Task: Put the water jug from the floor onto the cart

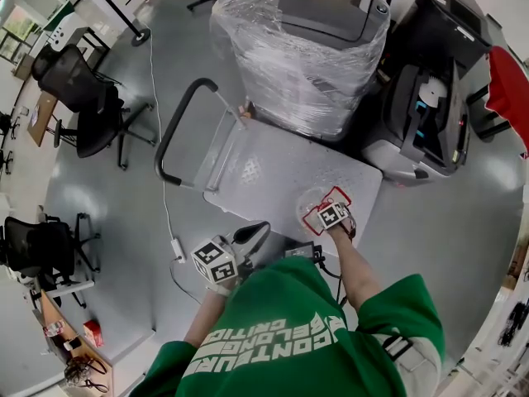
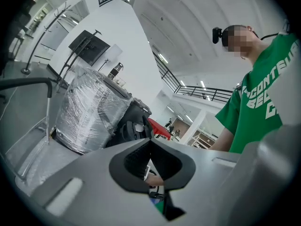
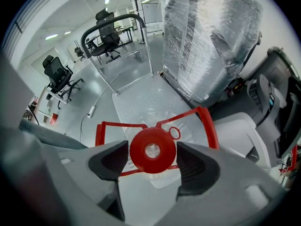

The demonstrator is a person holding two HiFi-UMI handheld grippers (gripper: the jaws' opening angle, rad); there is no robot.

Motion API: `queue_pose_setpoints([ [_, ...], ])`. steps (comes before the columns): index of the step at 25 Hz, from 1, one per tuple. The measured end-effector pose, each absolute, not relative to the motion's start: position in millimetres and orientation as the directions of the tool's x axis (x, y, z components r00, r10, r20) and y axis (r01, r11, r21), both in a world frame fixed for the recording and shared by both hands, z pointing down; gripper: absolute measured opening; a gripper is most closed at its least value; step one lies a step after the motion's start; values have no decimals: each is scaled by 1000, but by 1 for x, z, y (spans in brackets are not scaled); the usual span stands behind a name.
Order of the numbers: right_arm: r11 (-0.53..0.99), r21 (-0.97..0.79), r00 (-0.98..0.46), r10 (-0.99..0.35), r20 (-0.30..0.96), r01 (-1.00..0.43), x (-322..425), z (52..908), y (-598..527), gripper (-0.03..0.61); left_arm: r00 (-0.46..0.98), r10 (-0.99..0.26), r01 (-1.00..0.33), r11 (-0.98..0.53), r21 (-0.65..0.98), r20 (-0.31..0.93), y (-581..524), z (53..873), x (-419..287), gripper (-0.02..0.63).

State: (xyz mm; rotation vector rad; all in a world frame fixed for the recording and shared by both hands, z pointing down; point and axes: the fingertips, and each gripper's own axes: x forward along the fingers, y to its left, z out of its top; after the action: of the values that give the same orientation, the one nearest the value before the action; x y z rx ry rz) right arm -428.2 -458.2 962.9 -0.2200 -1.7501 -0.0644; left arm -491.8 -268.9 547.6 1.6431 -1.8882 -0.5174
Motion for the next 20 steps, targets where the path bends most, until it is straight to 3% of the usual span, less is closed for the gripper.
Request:
queue_pose_setpoints([
  [15,977,65,-419,26,908,203,-453,859,-451,299,-45,-995,-786,93,611,93,-250,535,-480,14],
  [20,973,128,-530,-8,848,190,-466,807,-439,273,-44,-997,-793,74,605,63,-235,527,-474,14],
])
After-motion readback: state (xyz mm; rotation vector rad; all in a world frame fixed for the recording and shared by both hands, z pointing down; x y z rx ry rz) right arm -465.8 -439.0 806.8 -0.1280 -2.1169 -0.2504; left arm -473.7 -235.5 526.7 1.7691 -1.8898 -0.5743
